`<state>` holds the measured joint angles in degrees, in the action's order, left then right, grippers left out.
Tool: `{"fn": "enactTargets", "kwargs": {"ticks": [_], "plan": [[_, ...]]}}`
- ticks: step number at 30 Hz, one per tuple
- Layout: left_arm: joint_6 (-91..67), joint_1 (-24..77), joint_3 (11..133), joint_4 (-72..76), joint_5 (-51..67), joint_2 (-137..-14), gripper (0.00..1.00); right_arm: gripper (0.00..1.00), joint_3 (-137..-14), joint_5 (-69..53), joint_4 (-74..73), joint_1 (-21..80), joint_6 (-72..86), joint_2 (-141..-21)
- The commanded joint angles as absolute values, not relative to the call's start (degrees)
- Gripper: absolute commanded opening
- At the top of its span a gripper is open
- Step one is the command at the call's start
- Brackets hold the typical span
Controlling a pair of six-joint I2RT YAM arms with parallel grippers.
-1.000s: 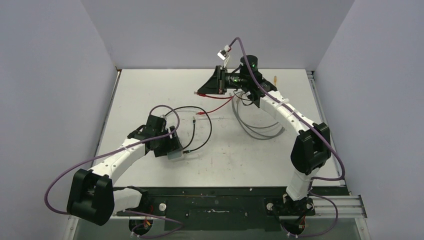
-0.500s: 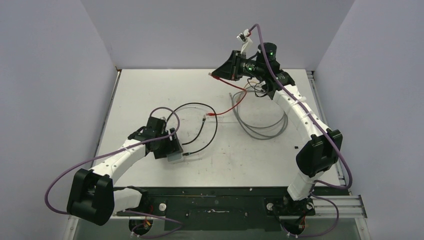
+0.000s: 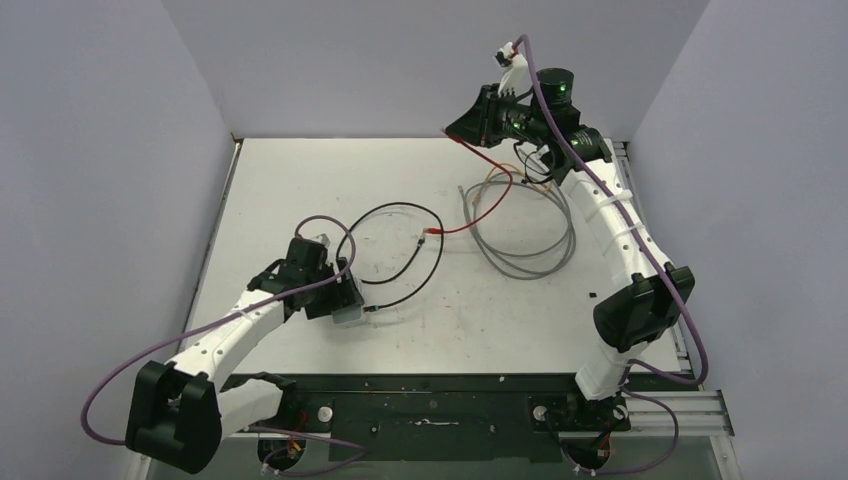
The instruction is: Pull the plug from the switch port
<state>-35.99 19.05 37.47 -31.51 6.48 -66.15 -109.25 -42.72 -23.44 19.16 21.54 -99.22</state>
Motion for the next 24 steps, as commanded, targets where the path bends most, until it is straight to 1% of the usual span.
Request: {"fn": "enactTargets", "kwargs": {"ticks": [1, 8, 15, 19, 24], "plan": [[-35.78, 18.74, 36.84, -26.92, 8.60, -58.73, 0.00, 0.05, -110.08, -39.12, -27.03, 19.34, 14.77, -99.94], [-38.50, 18.31, 36.14, -24.41, 8.62, -53.19, 0.00, 0.05, -105.79, -41.44, -24.12, 19.78, 16.06, -100.42], [-39.77, 17.78, 35.13, -22.51, 10.05, -51.93, 0.00, 0.05, -103.67, -44.31, -23.56, 21.96, 16.02, -102.55], [-40.14, 17.41, 35.41, -23.42, 9.65, -53.00, 0.00, 0.05, -101.19, -44.31, -20.62, 22.36, 17.68, -101.43], [-40.22, 17.25, 34.28, -23.91, 9.30, -54.31, 0.00, 0.05, -103.24, -43.16, -19.92, 22.36, 17.83, -101.68]]}}
